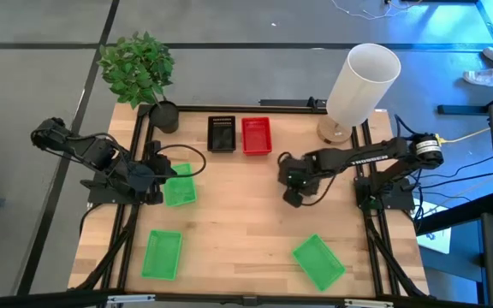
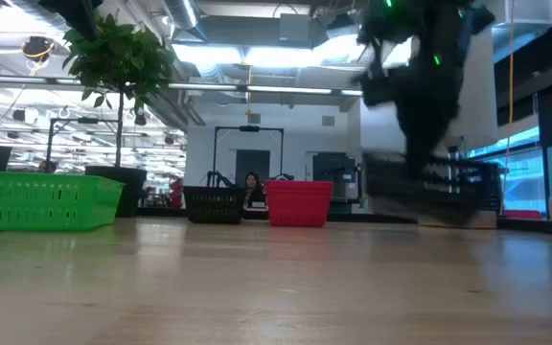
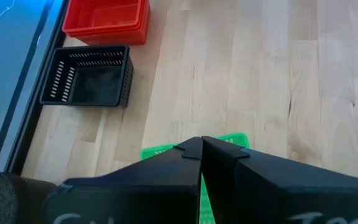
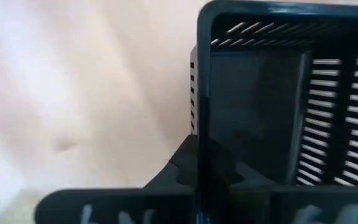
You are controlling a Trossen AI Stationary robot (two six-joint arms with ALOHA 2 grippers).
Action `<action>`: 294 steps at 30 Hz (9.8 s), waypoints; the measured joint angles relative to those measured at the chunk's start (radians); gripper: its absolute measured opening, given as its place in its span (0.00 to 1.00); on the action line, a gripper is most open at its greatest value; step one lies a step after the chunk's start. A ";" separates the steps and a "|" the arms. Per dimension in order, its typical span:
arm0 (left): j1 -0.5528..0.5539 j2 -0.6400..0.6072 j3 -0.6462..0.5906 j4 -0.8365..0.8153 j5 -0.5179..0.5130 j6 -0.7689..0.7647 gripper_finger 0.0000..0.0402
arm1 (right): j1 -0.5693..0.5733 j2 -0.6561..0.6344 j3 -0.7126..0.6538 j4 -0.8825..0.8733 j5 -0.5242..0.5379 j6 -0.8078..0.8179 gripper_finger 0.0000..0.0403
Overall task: Stack baskets by color
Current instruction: Stack the bottom black bin on the top stacked black bins
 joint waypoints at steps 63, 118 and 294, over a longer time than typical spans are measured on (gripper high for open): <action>0.000 0.000 0.000 -0.006 0.001 0.031 0.00 | 0.126 0.685 0.886 -0.087 0.059 -1.447 0.07; 0.000 0.002 0.000 0.003 0.070 0.023 0.00 | 0.048 0.699 1.292 -0.450 -0.061 -0.707 0.29; 0.984 0.678 0.118 0.513 0.329 -0.475 0.00 | 0.165 -0.200 0.379 -0.116 0.339 -0.014 0.29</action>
